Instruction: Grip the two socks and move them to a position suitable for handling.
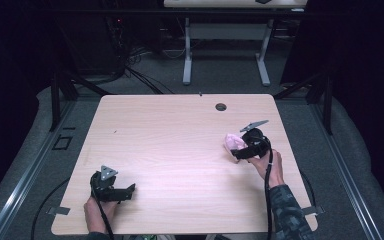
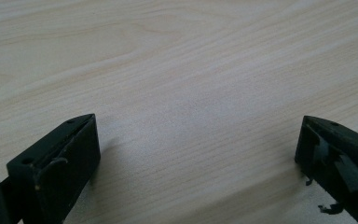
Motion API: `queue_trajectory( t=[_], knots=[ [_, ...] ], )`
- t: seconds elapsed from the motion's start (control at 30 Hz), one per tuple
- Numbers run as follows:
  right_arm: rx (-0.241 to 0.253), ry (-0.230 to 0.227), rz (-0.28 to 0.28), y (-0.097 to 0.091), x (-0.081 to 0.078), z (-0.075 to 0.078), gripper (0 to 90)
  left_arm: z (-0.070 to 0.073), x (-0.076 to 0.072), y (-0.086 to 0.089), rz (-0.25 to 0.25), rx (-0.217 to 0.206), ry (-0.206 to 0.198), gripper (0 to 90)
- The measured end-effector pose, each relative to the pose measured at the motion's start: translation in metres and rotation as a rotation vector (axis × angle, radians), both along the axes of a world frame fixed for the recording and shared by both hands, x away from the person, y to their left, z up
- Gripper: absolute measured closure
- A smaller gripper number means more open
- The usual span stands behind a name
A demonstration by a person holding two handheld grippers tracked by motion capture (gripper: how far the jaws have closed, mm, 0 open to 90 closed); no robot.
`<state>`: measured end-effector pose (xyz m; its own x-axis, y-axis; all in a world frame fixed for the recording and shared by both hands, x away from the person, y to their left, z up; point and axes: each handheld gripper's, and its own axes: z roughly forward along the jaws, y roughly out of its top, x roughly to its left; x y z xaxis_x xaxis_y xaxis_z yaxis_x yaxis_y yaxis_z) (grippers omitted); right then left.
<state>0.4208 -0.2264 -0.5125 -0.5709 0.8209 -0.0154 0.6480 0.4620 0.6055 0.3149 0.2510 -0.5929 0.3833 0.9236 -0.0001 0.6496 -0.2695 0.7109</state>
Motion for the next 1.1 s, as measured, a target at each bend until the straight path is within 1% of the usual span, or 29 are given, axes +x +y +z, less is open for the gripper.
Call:
queue_trajectory(
  t=[0.03, 0.07, 0.1, 0.13, 0.17, 0.23, 0.27, 0.3, 0.33, 0.37, 0.4, 0.43, 0.47, 0.5, 0.57, 0.6, 0.63, 0.67, 0.7, 0.73, 0.77, 0.87, 0.9, 0.93, 0.97, 1.0, 1.03, 1.07, 1.1],
  knots=[
    [0.000, 0.000, 0.000, 0.000, 0.000, 0.000, 29.5, 0.000, 0.000, 0.000, 0.000, 0.000, 0.000, 0.0],
    [-0.008, -0.003, -0.003, 0.006, 0.005, -0.002, 36.3, 0.000, 0.000, 0.000, 0.000, 0.000, 0.000, 0.0],
    [-0.012, -0.005, -0.008, 0.009, 0.008, -0.004, 40.1, 0.000, 0.000, 0.000, 0.000, 0.000, 0.000, 0.0],
    [-0.012, -0.005, -0.008, 0.009, 0.008, -0.004, 40.1, 0.000, 0.000, 0.000, 0.000, 0.000, 0.000, 0.0],
    [-0.014, -0.007, -0.013, 0.013, 0.014, -0.007, 44.0, 0.000, 0.000, 0.000, 0.000, 0.000, 0.000, 0.0],
    [-0.029, 0.005, -0.015, 0.016, 0.019, -0.010, 49.3, 0.000, 0.000, 0.000, 0.000, 0.000, 0.000, 0.0],
    [-0.033, 0.009, -0.020, 0.016, 0.021, -0.013, 55.2, 0.000, 0.000, 0.000, 0.000, 0.000, 0.000, 0.0],
    [-0.033, 0.009, -0.020, 0.016, 0.021, -0.013, 55.2, 0.000, 0.000, 0.000, 0.000, 0.000, 0.000, 0.0],
    [-0.031, 0.032, -0.025, 0.017, 0.025, -0.018, 63.3, 0.000, 0.000, 0.000, 0.000, 0.000, 0.000, 0.0],
    [-0.031, 0.032, -0.025, 0.017, 0.025, -0.018, 63.3, 0.000, 0.000, 0.000, 0.000, 0.000, 0.000, 0.0],
    [-0.030, 0.040, -0.029, 0.017, 0.026, -0.020, 69.3, 0.000, 0.000, 0.000, 0.000, 0.000, 0.000, 0.0],
    [-0.021, 0.044, -0.029, 0.017, 0.027, -0.022, 73.1, 0.000, 0.000, 0.000, 0.000, 0.000, 0.000, 0.0],
    [-0.002, 0.044, -0.027, 0.016, 0.026, -0.023, 80.1, 0.000, 0.000, 0.000, 0.000, 0.000, 0.000, 0.0],
    [-0.002, 0.040, -0.027, 0.015, 0.024, -0.022, 81.6, 0.000, 0.000, 0.000, 0.000, 0.000, 0.000, 0.0],
    [0.026, 0.023, -0.024, 0.014, 0.019, -0.016, 82.6, 0.000, 0.000, 0.000, 0.000, 0.000, 0.000, 0.0],
    [0.026, 0.017, -0.020, 0.013, 0.016, -0.012, 82.9, 0.000, 0.000, 0.000, 0.000, 0.000, 0.000, 0.0],
    [0.042, 0.010, -0.014, 0.013, 0.012, -0.007, 82.9, 0.000, 0.000, 0.000, 0.000, 0.000, 0.000, 0.0],
    [0.042, 0.010, -0.014, 0.013, 0.012, -0.007, 82.9, 0.000, 0.000, 0.000, 0.000, 0.000, 0.000, 0.0],
    [0.078, -0.015, -0.002, 0.013, 0.002, 0.005, 82.9, 0.000, 0.000, 0.000, 0.000, 0.000, 0.000, 0.0],
    [0.103, -0.021, 0.007, 0.013, -0.004, 0.011, 82.9, 0.000, 0.000, 0.000, 0.000, 0.000, 0.000, 0.0],
    [0.135, -0.023, 0.021, 0.013, -0.010, 0.018, 83.0, 0.000, 0.000, 0.000, 0.000, 0.000, 0.000, 0.0],
    [0.188, -0.026, 0.062, 0.019, -0.032, 0.035, 82.9, 0.000, 0.000, 0.000, 0.000, 0.000, 0.000, 0.0],
    [0.188, -0.026, 0.062, 0.019, -0.032, 0.035, 82.9, 0.000, 0.000, 0.000, 0.000, 0.000, 0.000, 0.0],
    [0.204, -0.028, 0.095, 0.027, -0.046, 0.043, 82.8, 0.000, 0.000, 0.000, 0.000, 0.000, 0.000, 0.0],
    [0.207, -0.026, 0.111, 0.031, -0.052, 0.046, 82.8, 0.000, 0.000, 0.000, 0.000, 0.000, 0.000, 0.0],
    [0.207, -0.026, 0.111, 0.031, -0.052, 0.046, 82.8, 0.000, 0.000, 0.000, 0.000, 0.000, 0.000, 0.0],
    [0.223, -0.009, 0.138, 0.041, -0.066, 0.049, 82.8, 0.000, 0.000, 0.000, 0.000, 0.000, 0.000, 0.0],
    [0.235, -0.005, 0.145, 0.045, -0.070, 0.048, 82.6, 0.000, 0.000, 0.000, 0.000, 0.000, 0.000, 0.0],
    [0.235, -0.005, 0.145, 0.045, -0.070, 0.048, 82.6, 0.000, 0.000, 0.000, 0.000, 0.000, 0.000, 0.0]
  ],
)
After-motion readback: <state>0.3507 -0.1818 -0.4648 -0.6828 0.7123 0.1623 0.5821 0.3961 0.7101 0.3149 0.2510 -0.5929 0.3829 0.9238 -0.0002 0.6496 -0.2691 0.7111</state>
